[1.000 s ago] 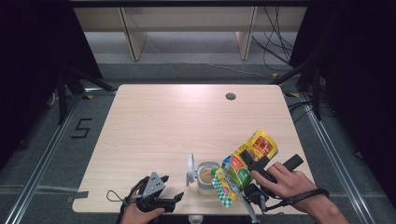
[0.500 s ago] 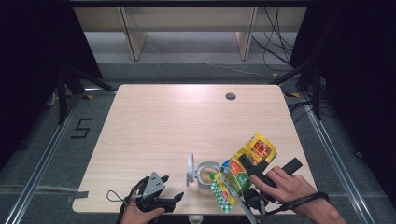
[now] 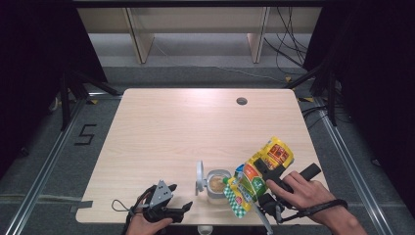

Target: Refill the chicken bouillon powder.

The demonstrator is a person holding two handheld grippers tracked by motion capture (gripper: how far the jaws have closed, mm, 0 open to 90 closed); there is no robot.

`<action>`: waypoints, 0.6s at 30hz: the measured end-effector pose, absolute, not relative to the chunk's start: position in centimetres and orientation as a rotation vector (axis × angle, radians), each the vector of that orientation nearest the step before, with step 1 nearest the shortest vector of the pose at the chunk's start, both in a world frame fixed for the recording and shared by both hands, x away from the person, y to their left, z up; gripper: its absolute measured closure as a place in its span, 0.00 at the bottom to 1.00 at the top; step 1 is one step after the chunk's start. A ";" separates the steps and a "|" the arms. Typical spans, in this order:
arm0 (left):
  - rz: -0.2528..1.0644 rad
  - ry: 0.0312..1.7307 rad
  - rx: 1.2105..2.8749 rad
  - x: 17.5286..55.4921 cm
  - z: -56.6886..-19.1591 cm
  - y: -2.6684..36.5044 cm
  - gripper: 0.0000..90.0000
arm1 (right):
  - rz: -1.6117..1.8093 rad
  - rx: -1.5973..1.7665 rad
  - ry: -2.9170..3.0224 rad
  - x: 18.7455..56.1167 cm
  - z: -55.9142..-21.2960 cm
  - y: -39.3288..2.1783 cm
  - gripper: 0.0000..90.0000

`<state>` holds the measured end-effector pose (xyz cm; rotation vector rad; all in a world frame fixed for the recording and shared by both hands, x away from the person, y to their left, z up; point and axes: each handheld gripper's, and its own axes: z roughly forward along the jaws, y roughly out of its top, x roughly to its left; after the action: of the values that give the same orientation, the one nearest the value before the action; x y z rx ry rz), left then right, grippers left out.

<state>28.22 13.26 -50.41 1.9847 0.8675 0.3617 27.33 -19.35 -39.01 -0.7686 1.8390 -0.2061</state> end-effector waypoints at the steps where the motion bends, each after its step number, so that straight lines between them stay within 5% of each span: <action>1: 0.364 0.862 1.996 28.2 -50.4 13.3 0.24 | -0.201 -0.782 1.827 27.0 -39.0 -19.4 0.63; 18: 0.367 0.864 1.991 28.2 -50.4 13.3 0.24 | -0.184 -0.833 1.805 27.7 -39.2 -18.1 0.63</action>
<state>28.24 13.34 -50.37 1.9907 0.8636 0.3666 27.70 -18.10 -39.20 -0.8329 1.8051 -0.1840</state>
